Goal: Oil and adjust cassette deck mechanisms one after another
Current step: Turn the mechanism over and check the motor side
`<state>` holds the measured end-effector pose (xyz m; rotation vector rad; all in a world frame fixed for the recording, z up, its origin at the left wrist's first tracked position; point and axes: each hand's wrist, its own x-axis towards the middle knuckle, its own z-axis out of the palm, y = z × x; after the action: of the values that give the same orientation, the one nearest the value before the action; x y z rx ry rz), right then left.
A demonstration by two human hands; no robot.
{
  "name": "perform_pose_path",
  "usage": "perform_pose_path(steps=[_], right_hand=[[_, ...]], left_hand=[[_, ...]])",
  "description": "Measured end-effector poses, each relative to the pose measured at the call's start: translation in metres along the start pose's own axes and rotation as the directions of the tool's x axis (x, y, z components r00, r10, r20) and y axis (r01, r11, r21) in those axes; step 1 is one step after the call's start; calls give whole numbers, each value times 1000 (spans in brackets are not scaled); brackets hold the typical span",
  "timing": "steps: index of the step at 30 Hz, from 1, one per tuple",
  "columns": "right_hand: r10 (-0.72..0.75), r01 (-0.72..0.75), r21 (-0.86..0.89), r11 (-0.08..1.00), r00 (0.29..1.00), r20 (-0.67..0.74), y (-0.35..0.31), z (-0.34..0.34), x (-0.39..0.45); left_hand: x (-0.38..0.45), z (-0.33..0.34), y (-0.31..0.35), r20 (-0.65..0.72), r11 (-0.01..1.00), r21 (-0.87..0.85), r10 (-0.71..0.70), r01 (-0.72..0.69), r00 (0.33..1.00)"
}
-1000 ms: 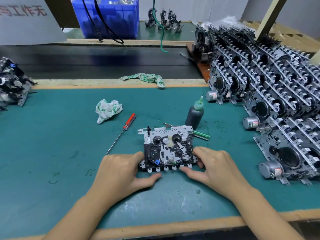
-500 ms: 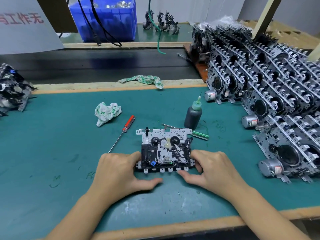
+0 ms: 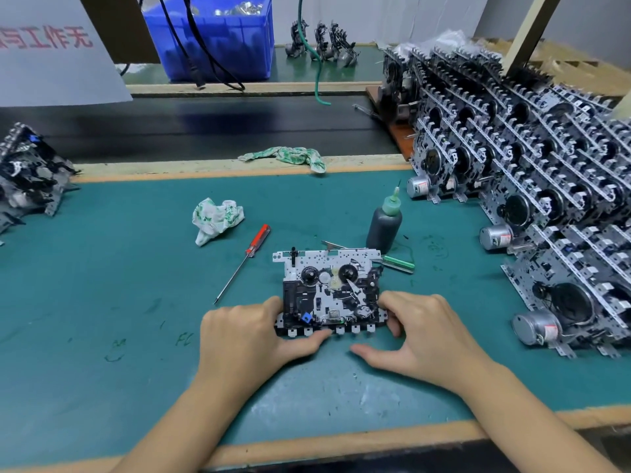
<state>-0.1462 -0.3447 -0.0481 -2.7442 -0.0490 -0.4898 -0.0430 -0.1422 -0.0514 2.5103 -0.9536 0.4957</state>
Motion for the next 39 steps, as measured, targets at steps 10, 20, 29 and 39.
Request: perform_pose_path(steps=[10,20,29,39], right_hand=[[35,-36,-50,998,999,-19,-1,0,0],[-26,24,-32,999,998,-49,4,-2,-1],[-52,52,2,999,998,20,3,-2,-1],[-12,11,-51,999,1000,-20,2,1,0]], left_hand=[[-3,-1,-3,101,991,-65,120,-114,988],[-5,1,1,68,997,-15,76,-75,995],[-5,-1,7,-14,999,41,11,-11,1000],[-4,-6,-1,94,986,-134,109,-96,990]])
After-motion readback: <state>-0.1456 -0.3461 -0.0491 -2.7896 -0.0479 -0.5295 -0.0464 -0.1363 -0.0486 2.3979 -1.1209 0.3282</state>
